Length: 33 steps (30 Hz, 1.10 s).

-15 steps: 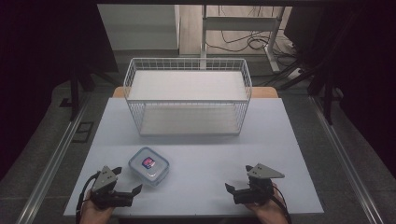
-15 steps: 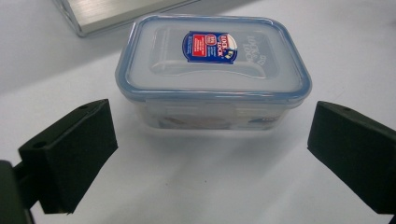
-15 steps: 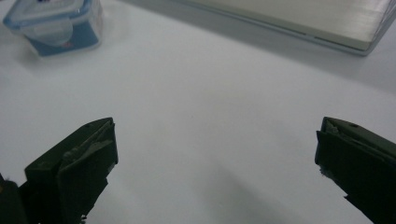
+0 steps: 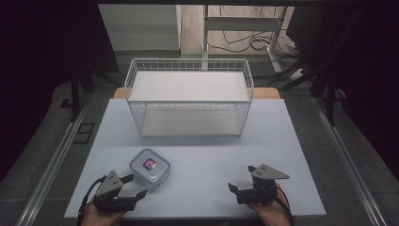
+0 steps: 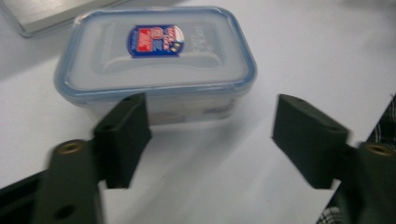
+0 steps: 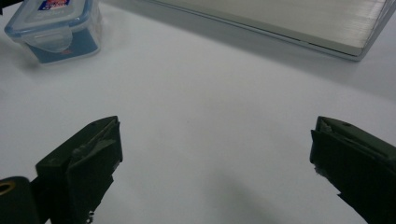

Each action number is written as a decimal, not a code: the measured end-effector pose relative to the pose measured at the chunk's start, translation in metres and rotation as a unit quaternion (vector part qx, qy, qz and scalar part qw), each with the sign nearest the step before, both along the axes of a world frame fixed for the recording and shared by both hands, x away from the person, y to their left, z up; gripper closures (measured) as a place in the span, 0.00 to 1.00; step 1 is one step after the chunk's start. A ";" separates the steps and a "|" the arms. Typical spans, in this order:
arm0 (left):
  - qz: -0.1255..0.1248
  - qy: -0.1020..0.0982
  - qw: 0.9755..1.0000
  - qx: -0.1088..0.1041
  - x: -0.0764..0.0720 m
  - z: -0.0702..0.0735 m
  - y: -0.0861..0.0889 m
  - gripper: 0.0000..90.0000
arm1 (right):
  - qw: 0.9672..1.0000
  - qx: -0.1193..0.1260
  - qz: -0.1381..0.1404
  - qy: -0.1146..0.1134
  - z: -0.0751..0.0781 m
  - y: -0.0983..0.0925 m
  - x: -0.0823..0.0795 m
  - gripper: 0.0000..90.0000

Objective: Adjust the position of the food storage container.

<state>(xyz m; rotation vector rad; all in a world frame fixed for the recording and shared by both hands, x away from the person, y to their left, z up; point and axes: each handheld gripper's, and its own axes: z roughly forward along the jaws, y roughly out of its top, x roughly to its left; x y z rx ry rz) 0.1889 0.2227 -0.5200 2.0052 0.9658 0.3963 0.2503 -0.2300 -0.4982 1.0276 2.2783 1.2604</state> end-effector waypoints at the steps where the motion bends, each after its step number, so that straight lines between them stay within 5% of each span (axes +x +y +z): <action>1: -0.005 0.002 1.000 0.001 -0.001 0.000 -0.001 0.41 | 1.000 0.001 -0.001 0.000 0.001 -0.001 0.000 0.04; 8: -0.025 0.038 0.999 0.000 0.003 -0.003 -0.008 0.87 | 1.000 -0.007 0.001 0.002 0.001 0.000 0.000 0.08; 11: -0.035 0.054 0.998 0.000 0.011 -0.007 -0.014 0.98 | 1.000 -0.014 0.006 0.002 0.000 0.002 0.000 0.09; 23: -0.073 0.063 0.995 0.015 0.037 -0.006 -0.058 1.00 | 1.000 -0.027 0.006 0.009 -0.001 0.003 0.002 0.12; 30: -0.070 0.059 0.996 0.017 0.054 -0.009 -0.075 1.00 | 0.999 -0.036 0.005 0.010 -0.003 0.003 0.003 0.13; 33: -0.072 0.054 0.996 0.001 0.051 -0.002 -0.073 1.00 | 0.999 -0.040 0.006 0.007 -0.002 0.004 0.003 0.13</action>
